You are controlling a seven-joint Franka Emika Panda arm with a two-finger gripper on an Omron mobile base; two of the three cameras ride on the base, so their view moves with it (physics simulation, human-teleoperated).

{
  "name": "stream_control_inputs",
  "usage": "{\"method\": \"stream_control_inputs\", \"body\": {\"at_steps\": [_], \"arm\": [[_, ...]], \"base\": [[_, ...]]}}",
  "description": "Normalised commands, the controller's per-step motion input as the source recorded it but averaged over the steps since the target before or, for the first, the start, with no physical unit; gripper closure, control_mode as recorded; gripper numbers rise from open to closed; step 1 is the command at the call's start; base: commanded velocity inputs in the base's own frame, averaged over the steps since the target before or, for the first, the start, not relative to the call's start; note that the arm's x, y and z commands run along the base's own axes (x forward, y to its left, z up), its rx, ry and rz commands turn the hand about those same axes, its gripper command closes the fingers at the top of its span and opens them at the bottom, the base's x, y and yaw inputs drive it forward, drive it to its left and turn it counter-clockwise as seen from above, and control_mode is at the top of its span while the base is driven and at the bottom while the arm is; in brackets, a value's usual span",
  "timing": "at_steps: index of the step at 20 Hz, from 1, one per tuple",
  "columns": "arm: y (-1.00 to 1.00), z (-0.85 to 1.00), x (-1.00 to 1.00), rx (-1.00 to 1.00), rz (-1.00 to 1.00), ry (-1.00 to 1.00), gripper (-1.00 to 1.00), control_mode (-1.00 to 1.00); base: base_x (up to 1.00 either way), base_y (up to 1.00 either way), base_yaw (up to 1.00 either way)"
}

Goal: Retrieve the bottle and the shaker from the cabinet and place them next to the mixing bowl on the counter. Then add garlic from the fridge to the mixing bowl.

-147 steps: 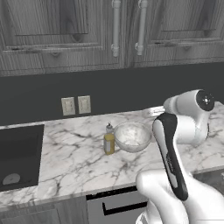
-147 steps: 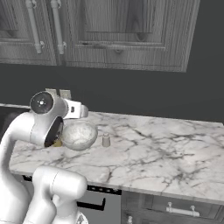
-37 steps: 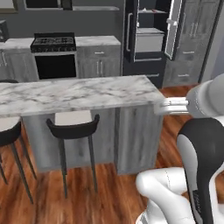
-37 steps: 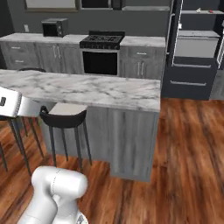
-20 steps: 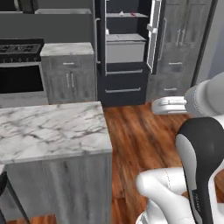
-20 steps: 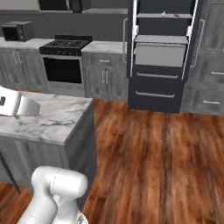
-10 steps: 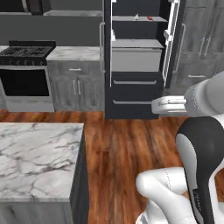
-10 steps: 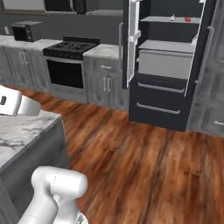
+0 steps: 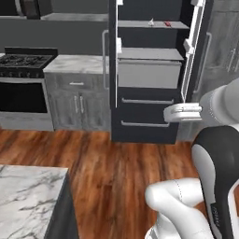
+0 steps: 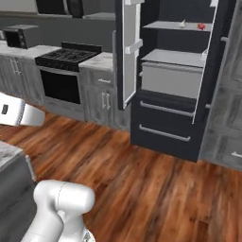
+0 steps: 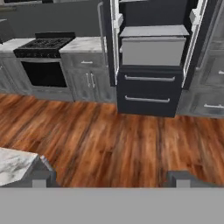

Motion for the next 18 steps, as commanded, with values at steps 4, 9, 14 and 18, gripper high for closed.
{"method": "stream_control_inputs", "body": {"at_steps": [4, 9, 14, 18], "arm": [[0.0, 0.0, 0.0, 0.0, 0.0, 0.0, -1.0, 1.0], [0.0, 0.0, 0.0, 0.0, 0.0, 0.0, -1.0, 1.0], [0.0, 0.0, 0.0, 0.0, 0.0, 0.0, -1.0, 1.0], [0.0, 0.0, 0.0, 0.0, 0.0, 0.0, -1.0, 1.0]], "base": [[1.0, -0.39, -0.28], [1.0, -0.43, -0.46], [1.0, -0.19, -0.19], [1.0, -0.06, 0.0]]}}
